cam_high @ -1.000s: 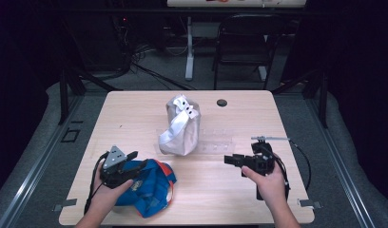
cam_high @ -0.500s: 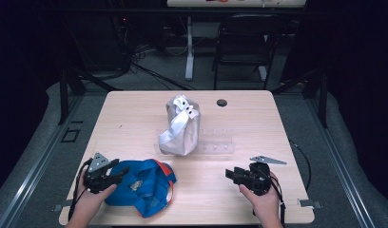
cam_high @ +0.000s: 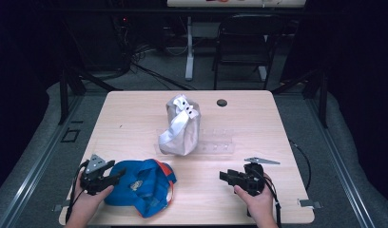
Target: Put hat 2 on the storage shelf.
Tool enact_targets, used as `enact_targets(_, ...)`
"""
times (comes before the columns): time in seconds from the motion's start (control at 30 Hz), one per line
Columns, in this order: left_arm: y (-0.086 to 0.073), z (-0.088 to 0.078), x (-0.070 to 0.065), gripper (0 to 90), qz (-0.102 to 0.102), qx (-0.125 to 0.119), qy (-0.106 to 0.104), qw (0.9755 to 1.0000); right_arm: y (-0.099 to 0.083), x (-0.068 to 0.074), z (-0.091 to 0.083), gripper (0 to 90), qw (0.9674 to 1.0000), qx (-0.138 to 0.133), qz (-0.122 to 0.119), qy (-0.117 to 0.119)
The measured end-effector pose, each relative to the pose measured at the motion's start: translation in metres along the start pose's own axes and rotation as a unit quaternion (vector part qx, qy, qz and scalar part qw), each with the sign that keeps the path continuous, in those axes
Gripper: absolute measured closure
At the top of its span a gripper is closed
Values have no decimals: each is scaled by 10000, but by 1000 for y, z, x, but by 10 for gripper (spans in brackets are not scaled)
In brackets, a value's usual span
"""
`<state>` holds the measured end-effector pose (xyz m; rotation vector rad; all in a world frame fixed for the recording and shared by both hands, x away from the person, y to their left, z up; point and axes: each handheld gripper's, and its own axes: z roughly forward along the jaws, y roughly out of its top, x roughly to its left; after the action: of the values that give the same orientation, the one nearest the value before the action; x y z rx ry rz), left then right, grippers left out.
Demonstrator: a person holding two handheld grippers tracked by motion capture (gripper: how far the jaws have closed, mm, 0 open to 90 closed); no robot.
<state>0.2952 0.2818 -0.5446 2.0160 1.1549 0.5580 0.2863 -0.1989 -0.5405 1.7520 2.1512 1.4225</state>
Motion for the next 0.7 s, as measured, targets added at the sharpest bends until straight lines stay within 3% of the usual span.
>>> enact_targets(0.2, -3, -2, -2, 444, -19, -52, 29, 10000, 0, 11, 14, 548, 9995, 295, -44, 124)
enact_targets(0.27, -4, -4, -3, 444, -13, -33, 21, 10000, -1, 18, 19, 551, 9990, 389, -38, 226)
enact_targets(0.33, -5, -4, -5, 445, 15, -98, 38, 9999, 0, 30, 29, 555, 9970, 572, 62, 511)
enact_targets(0.37, -5, -4, -5, 445, 15, -98, 38, 9999, 0, 30, 29, 555, 9970, 572, 62, 511)
enact_targets(0.47, -5, -4, -6, 445, 32, -90, 57, 9999, 0, 44, 45, 563, 9918, 905, 271, 863)
enact_targets(0.6, -5, -3, -6, 445, 46, -79, 46, 9999, -2, 54, 58, 568, 9884, 1183, 196, 929)
enact_targets(0.67, -6, -3, -6, 445, 50, -88, 38, 9999, -3, 60, 71, 585, 9848, 1337, 207, 1086)
enact_targets(0.7, -6, -3, -6, 445, 51, -90, 33, 9999, -4, 62, 75, 586, 9819, 1413, 348, 1209)
